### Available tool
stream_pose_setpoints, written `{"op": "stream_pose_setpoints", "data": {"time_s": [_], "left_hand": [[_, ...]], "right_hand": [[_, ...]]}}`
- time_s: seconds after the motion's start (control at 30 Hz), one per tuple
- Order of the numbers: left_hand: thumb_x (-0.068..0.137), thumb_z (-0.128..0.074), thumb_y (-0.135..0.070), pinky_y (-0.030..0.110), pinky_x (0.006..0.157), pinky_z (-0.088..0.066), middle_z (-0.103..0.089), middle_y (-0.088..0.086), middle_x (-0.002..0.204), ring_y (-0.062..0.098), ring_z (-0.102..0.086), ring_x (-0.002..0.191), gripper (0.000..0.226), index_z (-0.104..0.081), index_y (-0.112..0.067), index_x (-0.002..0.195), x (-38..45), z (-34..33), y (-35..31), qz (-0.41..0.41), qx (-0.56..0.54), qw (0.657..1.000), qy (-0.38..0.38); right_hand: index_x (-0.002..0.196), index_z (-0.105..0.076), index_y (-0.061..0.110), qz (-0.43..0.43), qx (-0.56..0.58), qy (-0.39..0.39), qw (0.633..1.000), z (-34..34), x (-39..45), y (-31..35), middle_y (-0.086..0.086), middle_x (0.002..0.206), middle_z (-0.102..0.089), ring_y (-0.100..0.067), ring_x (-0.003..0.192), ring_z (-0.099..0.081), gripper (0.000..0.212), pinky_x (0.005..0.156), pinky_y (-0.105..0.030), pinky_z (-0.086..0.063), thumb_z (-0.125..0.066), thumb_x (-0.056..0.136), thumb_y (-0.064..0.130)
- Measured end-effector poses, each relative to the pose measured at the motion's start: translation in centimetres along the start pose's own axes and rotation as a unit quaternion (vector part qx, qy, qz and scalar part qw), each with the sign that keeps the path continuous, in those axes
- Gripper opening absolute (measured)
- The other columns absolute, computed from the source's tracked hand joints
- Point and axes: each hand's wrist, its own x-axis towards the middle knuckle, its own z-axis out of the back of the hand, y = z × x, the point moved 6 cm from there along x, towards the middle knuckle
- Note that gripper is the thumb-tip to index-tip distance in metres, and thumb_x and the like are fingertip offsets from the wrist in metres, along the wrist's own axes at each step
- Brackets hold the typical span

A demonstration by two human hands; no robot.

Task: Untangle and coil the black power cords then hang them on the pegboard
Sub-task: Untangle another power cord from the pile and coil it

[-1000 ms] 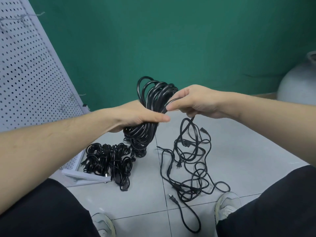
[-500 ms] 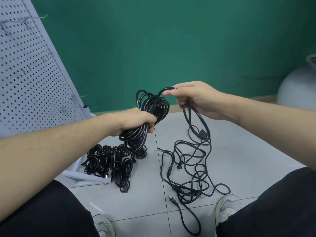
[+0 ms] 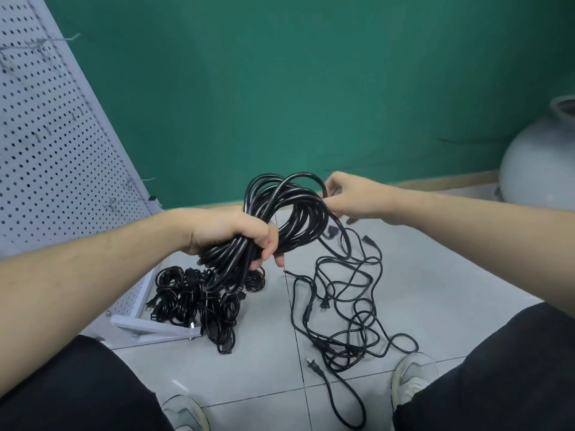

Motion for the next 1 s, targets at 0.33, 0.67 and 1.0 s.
{"op": "stream_pose_setpoints", "data": {"time_s": [0.33, 0.67, 1.0], "left_hand": [[0.048, -0.070, -0.037, 0.030, 0.065, -0.044, -0.062, 0.016, 0.122, 0.030, -0.049, 0.082, 0.037, -0.077, -0.017, 0.078, -0.9, 4.1, 1.7, 0.037, -0.090, 0.971, -0.218], [0.047, -0.068, -0.039, 0.033, 0.069, -0.040, -0.077, 0.010, 0.110, 0.026, -0.049, 0.078, 0.030, -0.074, -0.018, 0.068, -0.5, 2.6, -1.5, -0.039, -0.075, 0.965, -0.247], [0.064, -0.060, -0.020, 0.031, 0.061, -0.041, -0.077, 0.014, 0.103, 0.022, -0.055, 0.063, 0.016, -0.055, -0.010, 0.076, 0.2, 3.6, 0.0, -0.014, -0.116, 0.961, -0.252]], "right_hand": [[0.078, -0.076, 0.016, -0.003, -0.013, 0.099, 0.995, 0.4, -1.1, -1.0, 0.009, 0.058, -0.041, -0.016, 0.063, -0.040, 0.060, 0.074, -0.031, -0.041, -0.043, 0.101, 0.060], [0.142, -0.037, 0.030, 0.038, -0.155, 0.090, 0.983, -0.4, -0.7, -0.6, 0.013, 0.140, -0.043, -0.012, 0.124, -0.048, 0.071, 0.102, -0.028, -0.039, -0.078, 0.085, 0.045], [0.090, -0.055, 0.018, 0.130, 0.273, 0.007, 0.953, 1.1, -1.0, 3.3, 0.002, 0.066, -0.050, -0.016, 0.060, -0.047, 0.017, 0.075, -0.039, -0.050, -0.068, 0.095, 0.027]]}}
